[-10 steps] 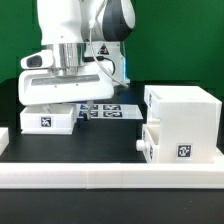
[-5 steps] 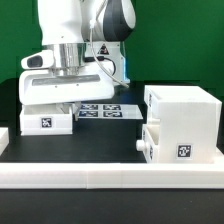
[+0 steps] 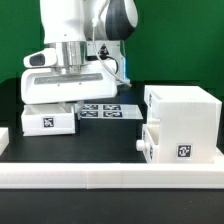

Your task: Assemble drawer

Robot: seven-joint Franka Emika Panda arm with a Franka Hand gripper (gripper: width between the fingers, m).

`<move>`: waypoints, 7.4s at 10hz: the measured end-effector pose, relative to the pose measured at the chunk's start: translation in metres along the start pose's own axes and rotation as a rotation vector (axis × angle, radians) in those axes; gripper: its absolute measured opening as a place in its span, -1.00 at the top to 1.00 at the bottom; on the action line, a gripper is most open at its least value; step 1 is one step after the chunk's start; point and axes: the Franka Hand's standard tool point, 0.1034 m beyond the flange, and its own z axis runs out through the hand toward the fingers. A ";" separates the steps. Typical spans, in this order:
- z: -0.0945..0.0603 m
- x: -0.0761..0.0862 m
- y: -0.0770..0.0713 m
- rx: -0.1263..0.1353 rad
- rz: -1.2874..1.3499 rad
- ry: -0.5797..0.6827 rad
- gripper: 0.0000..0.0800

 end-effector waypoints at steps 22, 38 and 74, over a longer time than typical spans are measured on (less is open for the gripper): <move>-0.026 0.109 -0.046 0.039 -1.347 -0.023 0.89; -0.021 0.133 -0.063 0.089 -1.427 -0.053 0.89; -0.015 0.121 -0.074 0.075 -1.466 -0.028 0.89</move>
Offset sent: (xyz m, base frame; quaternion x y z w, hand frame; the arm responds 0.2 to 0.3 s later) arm 0.0450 0.0328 0.0293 0.0280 -0.0176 -0.0303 0.9990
